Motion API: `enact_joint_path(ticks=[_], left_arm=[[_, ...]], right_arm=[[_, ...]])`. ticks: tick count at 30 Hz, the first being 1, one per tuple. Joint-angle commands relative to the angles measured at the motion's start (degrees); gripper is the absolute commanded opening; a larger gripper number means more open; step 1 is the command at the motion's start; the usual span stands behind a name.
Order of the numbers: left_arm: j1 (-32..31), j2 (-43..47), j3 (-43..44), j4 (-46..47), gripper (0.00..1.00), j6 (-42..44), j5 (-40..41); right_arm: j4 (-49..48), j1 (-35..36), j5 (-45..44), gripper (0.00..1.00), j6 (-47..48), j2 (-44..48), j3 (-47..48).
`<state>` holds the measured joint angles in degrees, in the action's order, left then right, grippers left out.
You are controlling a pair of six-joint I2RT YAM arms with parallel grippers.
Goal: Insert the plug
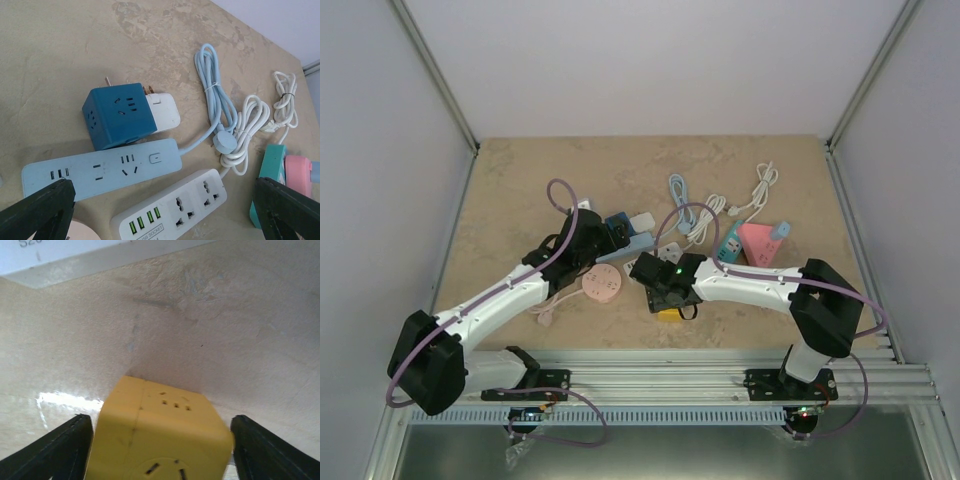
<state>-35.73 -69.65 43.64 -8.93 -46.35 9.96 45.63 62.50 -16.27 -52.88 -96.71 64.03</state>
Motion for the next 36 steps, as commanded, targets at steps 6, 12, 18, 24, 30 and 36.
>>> enact_joint_path(ticks=[6,12,18,24,30,36], left_arm=[[0.28,0.73,-1.31,1.82,0.99,-0.39,0.20],[0.30,1.05,-1.71,2.85,0.99,-0.76,0.10],[0.30,0.90,-1.56,3.35,0.99,-0.62,0.11],[0.29,1.52,-3.42,6.26,0.99,0.11,-1.26],[0.31,3.70,-6.41,15.09,0.99,2.62,-8.20],[0.29,3.08,-8.64,24.92,0.99,4.11,-18.20]], right_arm=[[-1.22,0.18,-1.13,0.65,-4.79,1.70,-1.06],[-3.38,-1.03,-1.07,0.59,-5.42,3.87,-2.23],[-6.03,-2.05,-0.04,0.56,-4.75,6.05,-3.58],[-16.17,-9.80,9.58,0.55,-1.15,12.47,-8.96],[-25.87,-21.94,26.41,0.54,0.24,18.81,-14.95],[-34.52,-33.83,44.49,0.54,-0.73,23.61,-18.37]])
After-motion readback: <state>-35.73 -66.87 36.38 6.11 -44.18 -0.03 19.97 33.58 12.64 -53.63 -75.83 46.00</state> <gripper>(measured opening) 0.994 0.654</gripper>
